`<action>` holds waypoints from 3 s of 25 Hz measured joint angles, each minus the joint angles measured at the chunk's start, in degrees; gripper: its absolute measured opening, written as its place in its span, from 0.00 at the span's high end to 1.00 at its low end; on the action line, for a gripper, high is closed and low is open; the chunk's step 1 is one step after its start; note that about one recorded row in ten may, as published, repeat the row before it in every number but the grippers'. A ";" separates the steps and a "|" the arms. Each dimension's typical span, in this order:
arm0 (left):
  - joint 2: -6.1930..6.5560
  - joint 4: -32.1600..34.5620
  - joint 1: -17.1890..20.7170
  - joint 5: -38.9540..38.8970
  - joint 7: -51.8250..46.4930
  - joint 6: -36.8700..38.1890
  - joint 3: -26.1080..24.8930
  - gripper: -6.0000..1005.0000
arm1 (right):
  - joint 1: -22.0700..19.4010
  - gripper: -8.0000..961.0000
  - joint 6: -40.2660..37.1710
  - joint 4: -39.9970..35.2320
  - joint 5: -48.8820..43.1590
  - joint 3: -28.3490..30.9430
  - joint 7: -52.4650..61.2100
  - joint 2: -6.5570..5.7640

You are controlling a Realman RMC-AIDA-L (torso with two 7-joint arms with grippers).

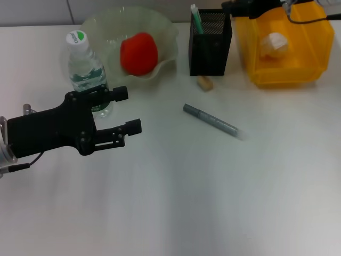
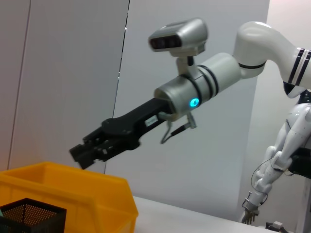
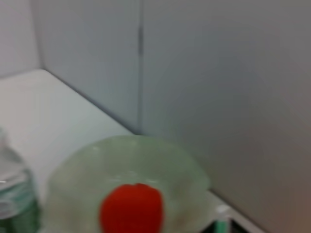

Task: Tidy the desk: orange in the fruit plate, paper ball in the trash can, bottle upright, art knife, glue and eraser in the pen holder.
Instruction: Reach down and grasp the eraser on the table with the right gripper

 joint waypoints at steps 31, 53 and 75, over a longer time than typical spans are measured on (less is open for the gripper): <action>0.61 0.00 0.53 0.53 0.56 2.36 -0.15 0.21 | 5.53 0.26 10.34 21.61 1.51 -16.35 8.57 0.70; 0.75 0.88 1.12 0.53 0.66 3.01 -0.15 0.21 | 6.94 0.26 23.84 30.46 1.43 -23.92 16.28 0.87; 0.98 1.41 1.30 0.53 0.67 3.55 -0.15 0.21 | 6.97 0.29 29.74 32.73 2.40 -27.14 16.57 1.22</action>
